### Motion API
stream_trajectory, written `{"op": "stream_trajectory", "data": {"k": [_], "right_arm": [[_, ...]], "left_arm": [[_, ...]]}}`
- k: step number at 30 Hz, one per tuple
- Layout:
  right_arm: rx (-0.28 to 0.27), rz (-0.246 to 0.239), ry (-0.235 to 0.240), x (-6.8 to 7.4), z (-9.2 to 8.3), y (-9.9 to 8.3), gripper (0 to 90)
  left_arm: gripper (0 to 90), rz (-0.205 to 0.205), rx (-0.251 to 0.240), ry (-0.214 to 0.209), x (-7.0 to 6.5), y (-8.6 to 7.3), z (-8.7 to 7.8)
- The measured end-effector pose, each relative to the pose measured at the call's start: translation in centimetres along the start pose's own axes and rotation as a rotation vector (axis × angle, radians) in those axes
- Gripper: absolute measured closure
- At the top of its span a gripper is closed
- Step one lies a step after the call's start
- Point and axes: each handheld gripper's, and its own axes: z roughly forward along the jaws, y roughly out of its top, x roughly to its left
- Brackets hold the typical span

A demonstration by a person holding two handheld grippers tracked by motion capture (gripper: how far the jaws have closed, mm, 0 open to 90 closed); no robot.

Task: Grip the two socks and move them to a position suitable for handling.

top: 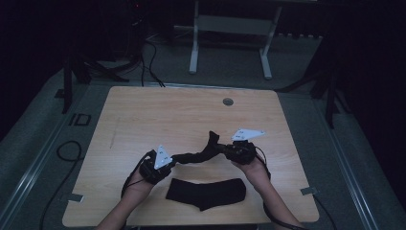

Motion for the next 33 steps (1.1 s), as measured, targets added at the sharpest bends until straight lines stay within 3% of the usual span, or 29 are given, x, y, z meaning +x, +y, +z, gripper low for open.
{"op": "stream_trajectory", "data": {"k": [3, 7, 9, 13, 19, 21, 23, 24, 26, 29, 33], "right_arm": [[-0.021, 0.002, -0.006, 0.0, -0.4, 0.1, 87.2], [-0.062, 0.005, 0.002, 0.2, -1.1, 1.3, 87.2], [-0.08, -0.014, -0.009, 0.7, -1.3, 2.4, 87.2], [-0.123, -0.034, 0.015, 1.8, -1.6, 5.1, 87.2], [-0.15, -0.083, 0.028, 4.0, -1.1, 8.7, 87.2], [-0.152, -0.098, 0.034, 4.7, -0.7, 9.5, 87.2], [-0.154, -0.102, 0.035, 5.1, -0.6, 9.8, 87.2], [-0.162, -0.112, 0.044, 5.7, -0.4, 10.3, 87.2], [-0.165, -0.12, 0.045, 6.2, -0.2, 10.7, 87.2], [-0.179, -0.121, 0.054, 6.8, -0.2, 11.2, 87.2], [-0.206, -0.132, 0.078, 7.7, -0.5, 12.0, 87.2]], "left_arm": [[83.7, 0.002, -0.013, 0.011, -0.1, 0.1, -0.1], [83.3, -0.044, -0.062, -0.017, 0.3, 0.2, -0.3], [82.7, -0.071, -0.083, -0.043, 0.2, 0.1, -0.2], [81.3, -0.098, -0.098, -0.073, -0.1, -0.1, 0.3], [78.9, -0.111, -0.105, -0.094, -0.6, 0.2, 0.8], [72.4, -0.131, -0.1, -0.112, -0.6, 0.2, 1.0], [59.9, -0.146, -0.098, -0.115, -0.6, 0.1, 1.1], [59.9, -0.148, -0.096, -0.121, -0.7, 0.0, 1.1], [51.3, -0.141, -0.088, -0.103, -1.0, -0.1, 1.3], [46.9, -0.146, -0.084, -0.108, -1.2, -0.3, 1.5], [45.1, -0.162, -0.076, -0.077, -1.1, -0.4, 1.7]]}}
